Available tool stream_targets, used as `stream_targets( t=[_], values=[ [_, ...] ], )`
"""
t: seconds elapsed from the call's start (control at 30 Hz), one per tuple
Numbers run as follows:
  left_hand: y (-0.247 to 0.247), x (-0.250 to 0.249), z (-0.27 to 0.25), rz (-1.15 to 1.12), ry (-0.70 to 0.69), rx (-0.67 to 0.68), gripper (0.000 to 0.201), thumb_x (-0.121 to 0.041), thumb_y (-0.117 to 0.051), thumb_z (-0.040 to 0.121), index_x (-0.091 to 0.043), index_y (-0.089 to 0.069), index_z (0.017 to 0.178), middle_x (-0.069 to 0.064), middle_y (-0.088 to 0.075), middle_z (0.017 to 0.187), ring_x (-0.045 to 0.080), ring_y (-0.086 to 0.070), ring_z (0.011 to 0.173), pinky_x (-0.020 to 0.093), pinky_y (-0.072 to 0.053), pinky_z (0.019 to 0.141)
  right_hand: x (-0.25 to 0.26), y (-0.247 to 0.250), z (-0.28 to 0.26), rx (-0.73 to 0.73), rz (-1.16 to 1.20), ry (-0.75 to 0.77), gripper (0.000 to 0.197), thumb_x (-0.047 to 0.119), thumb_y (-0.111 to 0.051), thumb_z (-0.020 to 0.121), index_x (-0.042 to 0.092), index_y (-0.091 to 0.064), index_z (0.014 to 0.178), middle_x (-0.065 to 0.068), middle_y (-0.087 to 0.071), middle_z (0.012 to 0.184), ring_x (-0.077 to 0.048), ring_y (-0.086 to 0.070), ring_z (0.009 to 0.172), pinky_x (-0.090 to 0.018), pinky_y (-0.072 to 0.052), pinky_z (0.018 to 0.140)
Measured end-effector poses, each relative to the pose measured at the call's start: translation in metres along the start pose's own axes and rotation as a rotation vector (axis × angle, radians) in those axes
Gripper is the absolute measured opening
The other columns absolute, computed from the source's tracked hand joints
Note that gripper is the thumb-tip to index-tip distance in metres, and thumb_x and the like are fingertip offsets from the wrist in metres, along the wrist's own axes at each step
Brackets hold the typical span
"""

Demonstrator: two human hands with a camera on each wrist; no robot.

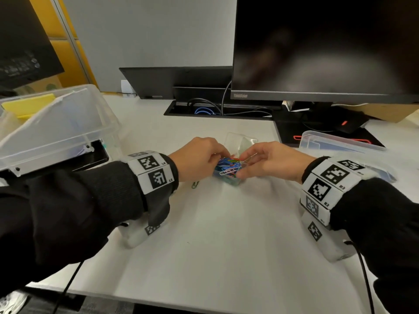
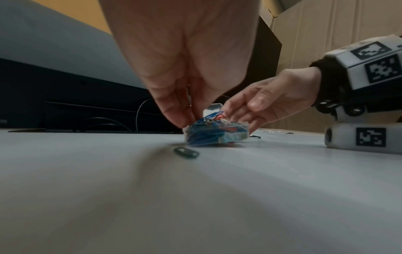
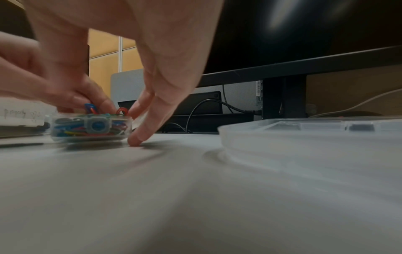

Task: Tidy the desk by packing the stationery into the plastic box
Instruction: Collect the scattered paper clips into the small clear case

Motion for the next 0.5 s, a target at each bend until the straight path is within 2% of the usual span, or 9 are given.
stream_targets(
  t=[0.03, 0.1, 0.17, 0.23, 0.27, 0.33, 0.4, 0.43, 0.5],
  values=[
    [0.0, -0.002, 0.0, -0.011, -0.013, 0.007, 0.036, -0.008, -0.038, 0.095, -0.017, -0.059, 0.123, 0.004, -0.059, 0.124, 0.017, -0.053, 0.11, 0.018, -0.035, 0.088, 0.0, -0.001, 0.0, 0.005, -0.023, 0.006, 0.05, 0.026, -0.084, 0.06, 0.016, -0.061, 0.104, -0.007, -0.07, 0.099, -0.024, -0.066, 0.093, -0.038, -0.05, 0.095],
    [0.0, -0.004, 0.0, -0.025, -0.014, -0.006, 0.038, -0.005, -0.037, 0.094, -0.016, -0.057, 0.125, 0.003, -0.058, 0.126, 0.016, -0.053, 0.112, 0.014, -0.034, 0.086, -0.001, -0.001, 0.0, 0.002, -0.063, 0.013, 0.06, 0.026, -0.086, 0.056, 0.016, -0.058, 0.108, -0.001, -0.067, 0.096, -0.019, -0.065, 0.092, -0.035, -0.05, 0.095],
    [0.002, 0.0, 0.0, -0.037, 0.019, -0.088, 0.037, -0.004, -0.038, 0.094, -0.015, -0.057, 0.124, 0.004, -0.059, 0.123, 0.016, -0.054, 0.11, 0.012, -0.034, 0.083, -0.003, 0.0, 0.0, -0.031, -0.111, 0.019, 0.062, 0.027, -0.087, 0.056, 0.018, -0.057, 0.11, 0.003, -0.062, 0.095, -0.014, -0.061, 0.088, -0.032, -0.05, 0.092],
    [0.004, 0.009, -0.003, -0.006, 0.053, -0.177, 0.031, -0.009, -0.042, 0.093, -0.014, -0.059, 0.118, 0.005, -0.061, 0.116, 0.017, -0.056, 0.103, 0.015, -0.036, 0.08, -0.005, 0.003, 0.001, -0.078, -0.143, 0.023, 0.062, 0.028, -0.087, 0.056, 0.02, -0.057, 0.109, 0.002, -0.061, 0.098, -0.013, -0.06, 0.088, -0.03, -0.05, 0.09],
    [0.004, 0.015, -0.005, 0.034, 0.076, -0.178, 0.027, -0.013, -0.044, 0.093, -0.014, -0.061, 0.114, 0.005, -0.062, 0.112, 0.018, -0.056, 0.098, 0.018, -0.037, 0.078, -0.005, 0.005, 0.001, -0.096, -0.156, 0.024, 0.062, 0.028, -0.087, 0.056, 0.021, -0.057, 0.109, 0.001, -0.061, 0.1, -0.013, -0.059, 0.088, -0.029, -0.05, 0.089],
    [0.002, 0.027, -0.013, 0.134, 0.151, -0.077, 0.023, -0.026, -0.05, 0.091, -0.013, -0.062, 0.106, 0.004, -0.063, 0.104, 0.018, -0.055, 0.087, 0.023, -0.04, 0.076, -0.006, 0.006, 0.001, -0.112, -0.188, 0.026, 0.061, 0.028, -0.087, 0.056, 0.022, -0.057, 0.109, 0.0, -0.06, 0.106, -0.013, -0.058, 0.091, -0.026, -0.048, 0.085],
    [0.002, 0.036, -0.021, 0.154, 0.217, 0.046, 0.03, -0.04, -0.059, 0.085, -0.014, -0.063, 0.1, -0.002, -0.061, 0.091, 0.014, -0.052, 0.08, 0.022, -0.041, 0.074, -0.007, 0.007, 0.001, -0.12, -0.204, 0.036, 0.06, 0.029, -0.087, 0.056, 0.022, -0.059, 0.108, -0.001, -0.06, 0.11, -0.015, -0.059, 0.094, -0.025, -0.047, 0.084],
    [0.002, 0.038, -0.024, 0.139, 0.225, 0.081, 0.031, -0.042, -0.063, 0.082, -0.015, -0.063, 0.098, -0.004, -0.06, 0.087, 0.013, -0.052, 0.078, 0.021, -0.042, 0.073, -0.007, 0.007, 0.001, -0.121, -0.204, 0.038, 0.059, 0.029, -0.087, 0.055, 0.022, -0.06, 0.108, -0.001, -0.06, 0.111, -0.016, -0.059, 0.095, -0.025, -0.047, 0.084],
    [0.004, 0.037, -0.027, 0.11, 0.2, 0.101, 0.025, -0.036, -0.065, 0.082, -0.015, -0.065, 0.095, -0.005, -0.06, 0.082, 0.01, -0.052, 0.074, 0.015, -0.041, 0.066, -0.007, 0.007, 0.001, -0.124, -0.198, 0.041, 0.059, 0.029, -0.087, 0.055, 0.021, -0.062, 0.107, -0.001, -0.06, 0.111, -0.017, -0.06, 0.096, -0.026, -0.048, 0.084]
  ],
)
Point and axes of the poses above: each hand's wrist, its own z-axis towards the middle knuckle, its own y-axis out of the back of the hand, x = y × z, the point moved 2 cm from there along z, towards the middle knuckle
